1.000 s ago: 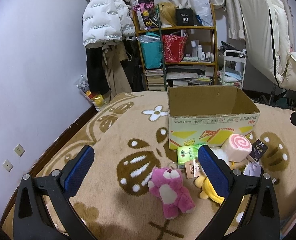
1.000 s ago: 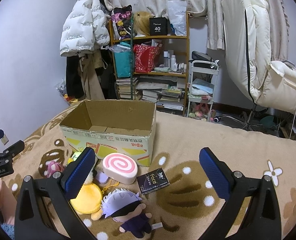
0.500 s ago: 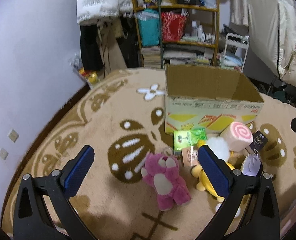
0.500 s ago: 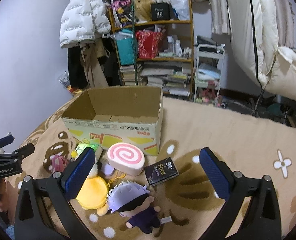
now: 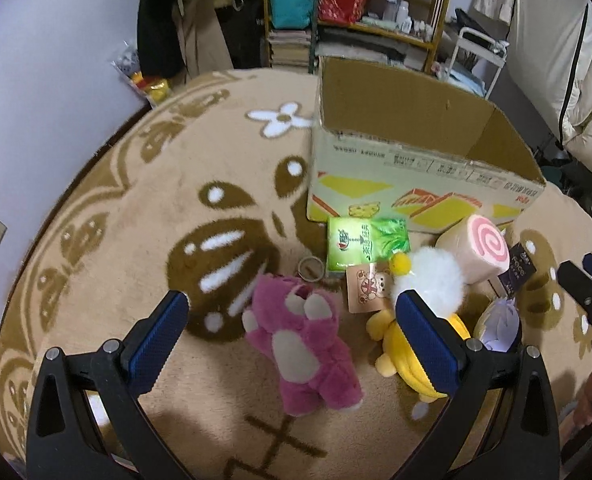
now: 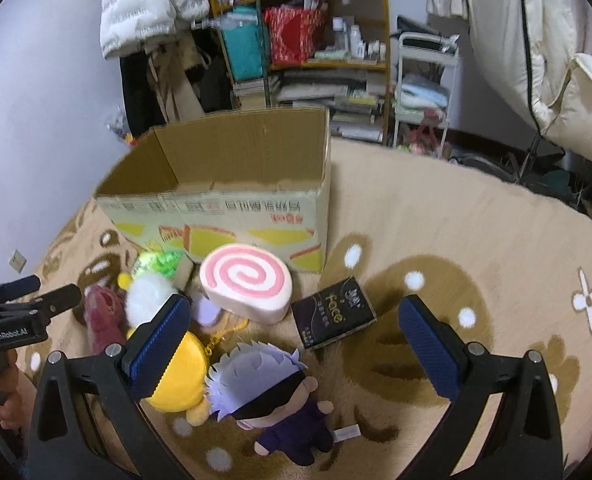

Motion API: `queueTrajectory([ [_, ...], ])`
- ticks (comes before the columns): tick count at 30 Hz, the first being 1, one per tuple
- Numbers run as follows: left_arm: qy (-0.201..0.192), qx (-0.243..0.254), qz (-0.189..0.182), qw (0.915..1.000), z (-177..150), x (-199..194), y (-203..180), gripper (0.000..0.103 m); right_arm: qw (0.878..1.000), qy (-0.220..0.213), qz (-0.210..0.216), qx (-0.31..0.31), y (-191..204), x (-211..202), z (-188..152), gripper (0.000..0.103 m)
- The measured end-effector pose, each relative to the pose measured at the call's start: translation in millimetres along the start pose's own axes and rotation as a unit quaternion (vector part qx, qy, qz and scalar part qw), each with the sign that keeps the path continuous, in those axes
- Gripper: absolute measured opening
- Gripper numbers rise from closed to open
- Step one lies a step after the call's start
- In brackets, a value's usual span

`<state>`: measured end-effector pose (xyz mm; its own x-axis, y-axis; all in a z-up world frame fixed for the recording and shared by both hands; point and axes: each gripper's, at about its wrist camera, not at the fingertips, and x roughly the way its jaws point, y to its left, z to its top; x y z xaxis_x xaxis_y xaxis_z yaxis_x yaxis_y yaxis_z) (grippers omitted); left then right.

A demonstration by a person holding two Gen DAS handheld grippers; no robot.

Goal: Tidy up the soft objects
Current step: 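Grasp the pink plush bear with the left tool while the right tool grasps the white-haired doll, then lift the pink bear with the left tool while the right tool lifts the doll toward the box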

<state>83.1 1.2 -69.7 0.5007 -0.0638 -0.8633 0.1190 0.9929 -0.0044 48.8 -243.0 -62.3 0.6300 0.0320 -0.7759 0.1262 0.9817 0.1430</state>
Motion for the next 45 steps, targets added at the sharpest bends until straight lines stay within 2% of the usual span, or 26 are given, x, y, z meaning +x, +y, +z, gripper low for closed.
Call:
queueTrajectory([
  [9,0.048,-0.006,-0.002,0.9988,2,28,2,0.102,0.998,0.059,0.016,0.010,-1,33,-7,0.103],
  [15,0.083,0.000,0.018,0.9964,0,47,2,0.102,0.994,0.101,0.030,0.019,-3,49,-13,0.103],
  [24,0.121,0.006,0.020,0.9924,-5,67,-3,0.102,0.985,0.161,0.047,0.027,-3,67,-24,0.103],
  [26,0.128,0.002,0.012,0.9917,-7,71,-3,0.098,0.984,0.171,0.049,0.023,-1,70,-27,0.102],
  [28,0.141,-0.003,0.006,0.9900,-9,76,-3,0.082,0.982,0.182,0.051,0.021,0,73,-30,0.100],
  [31,0.157,-0.014,-0.002,0.9875,-12,82,-3,0.076,0.978,0.197,0.061,0.027,-2,78,-34,0.096],
  [36,0.155,-0.035,-0.006,0.9873,-11,86,2,0.067,0.972,0.224,0.066,0.039,-3,88,-41,0.096],
  [37,0.154,-0.037,-0.007,0.9874,-10,86,3,0.065,0.970,0.228,0.069,0.043,-3,89,-43,0.094],
  [39,0.152,-0.035,-0.006,0.9877,-10,85,3,0.063,0.969,0.229,0.078,0.043,-1,90,-44,0.084],
  [41,0.149,-0.035,-0.005,0.9881,-10,83,3,0.061,0.967,0.228,0.098,0.046,2,90,-44,0.066],
  [45,0.139,-0.038,-0.009,0.9895,-12,75,5,0.057,0.968,0.222,0.102,0.050,5,88,-44,0.065],
])
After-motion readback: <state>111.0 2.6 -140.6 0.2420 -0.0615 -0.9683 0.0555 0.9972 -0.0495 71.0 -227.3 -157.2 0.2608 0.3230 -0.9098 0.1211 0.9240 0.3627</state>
